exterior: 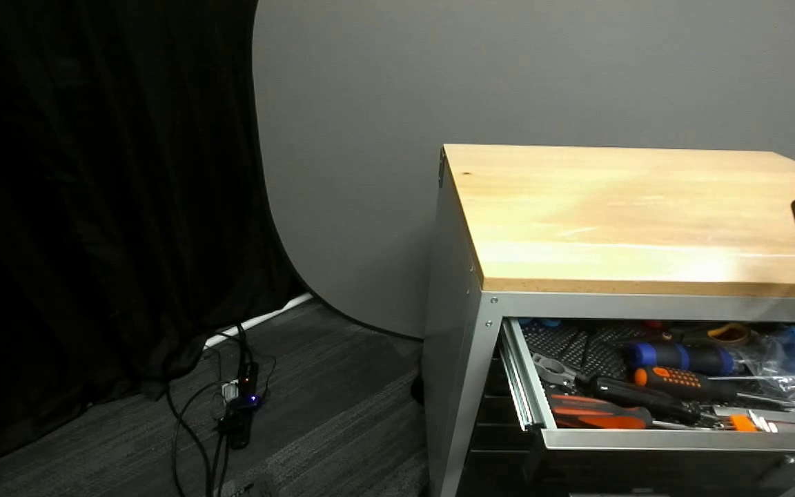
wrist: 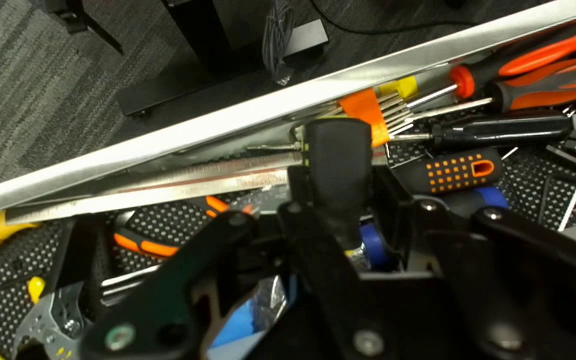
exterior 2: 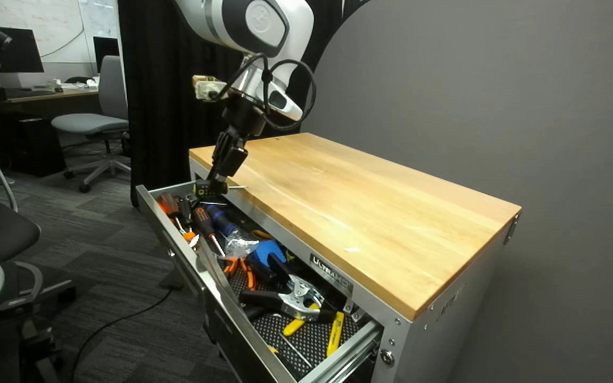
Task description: Put the screwdriver in the drawer and close it
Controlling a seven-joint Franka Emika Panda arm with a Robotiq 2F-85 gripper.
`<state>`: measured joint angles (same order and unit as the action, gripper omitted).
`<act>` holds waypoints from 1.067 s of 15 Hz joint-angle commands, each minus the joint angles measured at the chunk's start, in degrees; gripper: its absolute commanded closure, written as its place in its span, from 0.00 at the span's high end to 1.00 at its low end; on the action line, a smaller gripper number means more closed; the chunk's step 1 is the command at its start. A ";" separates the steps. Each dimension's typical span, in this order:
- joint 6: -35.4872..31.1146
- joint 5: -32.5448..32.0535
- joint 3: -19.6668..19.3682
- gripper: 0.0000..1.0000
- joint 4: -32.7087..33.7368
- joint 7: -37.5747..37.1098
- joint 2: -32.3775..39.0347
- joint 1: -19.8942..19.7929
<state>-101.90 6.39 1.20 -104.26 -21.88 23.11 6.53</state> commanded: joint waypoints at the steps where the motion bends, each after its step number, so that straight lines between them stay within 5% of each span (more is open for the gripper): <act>1: -4.57 2.99 0.22 0.61 -7.73 -2.04 -5.29 -0.03; 4: -9.58 7.12 0.72 0.69 -9.32 -2.08 -5.32 -0.34; 8: -9.97 9.31 1.53 0.99 -6.86 -0.27 -2.85 -0.27; 12: -0.32 7.52 1.62 1.00 -6.91 7.82 -4.31 -1.80; 16: 5.00 4.74 1.13 1.00 -2.05 7.36 -1.03 -1.17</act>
<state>-100.50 12.62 2.09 -110.90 -14.82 20.27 5.17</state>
